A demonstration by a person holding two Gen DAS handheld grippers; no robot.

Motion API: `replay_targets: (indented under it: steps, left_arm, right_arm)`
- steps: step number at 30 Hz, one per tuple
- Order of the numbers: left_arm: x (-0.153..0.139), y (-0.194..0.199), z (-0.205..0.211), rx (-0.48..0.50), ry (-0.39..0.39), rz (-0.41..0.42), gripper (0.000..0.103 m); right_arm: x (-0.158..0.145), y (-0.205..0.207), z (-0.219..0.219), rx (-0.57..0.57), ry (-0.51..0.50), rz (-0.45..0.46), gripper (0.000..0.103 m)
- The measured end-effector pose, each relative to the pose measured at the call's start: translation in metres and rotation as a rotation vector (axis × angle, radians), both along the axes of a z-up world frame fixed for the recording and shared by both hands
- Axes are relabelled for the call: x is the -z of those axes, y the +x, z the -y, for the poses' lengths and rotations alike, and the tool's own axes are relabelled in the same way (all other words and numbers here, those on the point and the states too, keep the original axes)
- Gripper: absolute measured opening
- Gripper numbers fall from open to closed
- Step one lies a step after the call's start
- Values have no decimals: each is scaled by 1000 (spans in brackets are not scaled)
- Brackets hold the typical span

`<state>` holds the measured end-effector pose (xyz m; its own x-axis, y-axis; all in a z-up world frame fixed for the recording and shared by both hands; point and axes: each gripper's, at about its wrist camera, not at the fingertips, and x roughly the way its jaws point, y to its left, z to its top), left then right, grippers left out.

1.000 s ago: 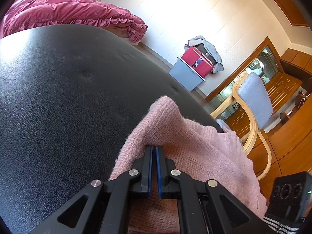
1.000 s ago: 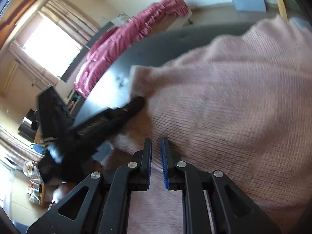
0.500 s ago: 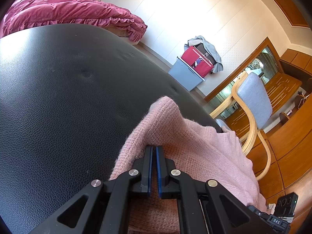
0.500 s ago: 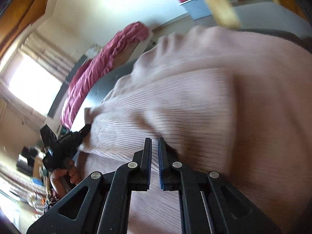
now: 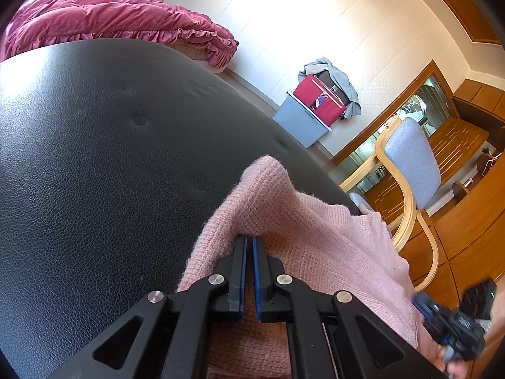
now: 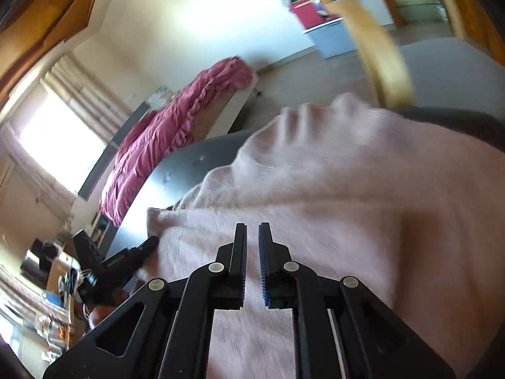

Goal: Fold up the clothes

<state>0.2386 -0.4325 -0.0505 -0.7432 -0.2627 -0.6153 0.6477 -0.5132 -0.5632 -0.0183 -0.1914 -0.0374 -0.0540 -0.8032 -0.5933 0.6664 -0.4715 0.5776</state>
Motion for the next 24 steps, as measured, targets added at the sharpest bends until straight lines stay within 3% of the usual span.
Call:
replay_targets:
  steps: [3,6,12,13,18,22,24]
  left_arm:
    - [1,0,0,1,2,-2,3]
    - [2,0,1,4,6,-7,3]
    - [1,-1,0,6,7,-9,3]
    - [1,-1,0,6,8,-9,3]
    - [1,-1,0,6,9,-11,3]
    - [1,0,1,6,11,-13,3]
    - [1,1,1,6,13,-13,3]
  right_arm:
    - [19,-13,23,-1,76,9,7]
    - [30,-28,17,44,70,35,0]
    - [23,-44,-14,216,109,-44,0]
    - [20,-45,-22,221,94,-34,5]
    - [7,-27,-54,114,-38,63,5]
    - [8,3,-54,-14,2,28,5]
    - [16,9,-57,-25,54,3,5]
